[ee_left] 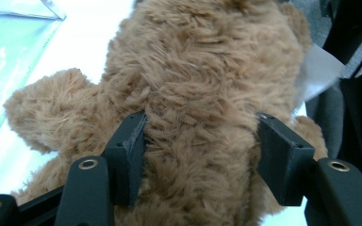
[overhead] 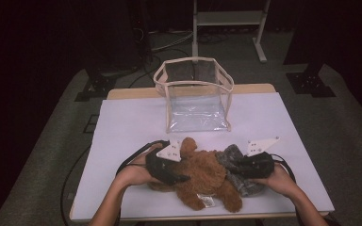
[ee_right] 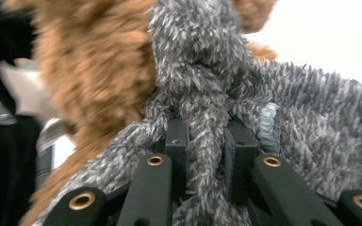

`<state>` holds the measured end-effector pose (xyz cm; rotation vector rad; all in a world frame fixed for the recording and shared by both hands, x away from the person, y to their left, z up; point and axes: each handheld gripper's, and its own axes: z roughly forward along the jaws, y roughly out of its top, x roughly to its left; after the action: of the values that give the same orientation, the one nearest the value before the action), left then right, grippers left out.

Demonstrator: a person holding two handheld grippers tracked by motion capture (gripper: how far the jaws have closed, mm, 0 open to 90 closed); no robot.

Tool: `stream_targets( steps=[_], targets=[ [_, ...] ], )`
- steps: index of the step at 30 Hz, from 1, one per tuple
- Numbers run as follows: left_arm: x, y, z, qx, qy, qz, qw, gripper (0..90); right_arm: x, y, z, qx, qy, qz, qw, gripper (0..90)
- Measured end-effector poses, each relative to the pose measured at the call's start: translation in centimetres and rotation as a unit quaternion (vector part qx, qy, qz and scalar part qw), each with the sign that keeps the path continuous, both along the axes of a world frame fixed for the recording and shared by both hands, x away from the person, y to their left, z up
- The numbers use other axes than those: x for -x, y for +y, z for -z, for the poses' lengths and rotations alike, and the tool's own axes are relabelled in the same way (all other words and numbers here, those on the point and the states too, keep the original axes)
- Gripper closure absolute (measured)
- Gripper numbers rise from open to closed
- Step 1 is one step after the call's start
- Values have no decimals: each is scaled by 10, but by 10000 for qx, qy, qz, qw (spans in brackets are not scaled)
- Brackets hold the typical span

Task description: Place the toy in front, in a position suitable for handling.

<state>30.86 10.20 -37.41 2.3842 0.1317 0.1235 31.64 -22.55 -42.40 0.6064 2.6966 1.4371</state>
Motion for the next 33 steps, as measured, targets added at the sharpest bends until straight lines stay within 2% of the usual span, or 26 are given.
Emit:
stream_targets(
  steps=[7,12,14,17,21,26,29,33],
  targets=[
    [5,2,2,-14,40,72,10000,405,-24,15,-7,120,-247,322,9991,752],
    [9,2,2,-22,32,67,10000,404,-33,20,-17,-1,-295,383,9988,752],
    [9,1,3,-11,62,102,9999,405,-32,18,-26,-223,-200,272,9992,751],
    [11,-1,3,-67,77,146,9998,405,-26,24,-35,-320,-277,26,9991,751],
    [13,0,3,-73,94,184,9998,405,-21,32,-30,-179,-328,-147,9992,754],
    [14,-1,2,-119,94,226,9996,405,-18,15,-13,-45,-262,62,9996,758],
    [15,-1,2,-126,110,234,9996,405,-19,1,-19,-24,-333,336,9989,758],
    [13,-3,1,-127,75,201,9997,400,-18,-3,-37,-300,-448,285,9981,757]
  ],
)
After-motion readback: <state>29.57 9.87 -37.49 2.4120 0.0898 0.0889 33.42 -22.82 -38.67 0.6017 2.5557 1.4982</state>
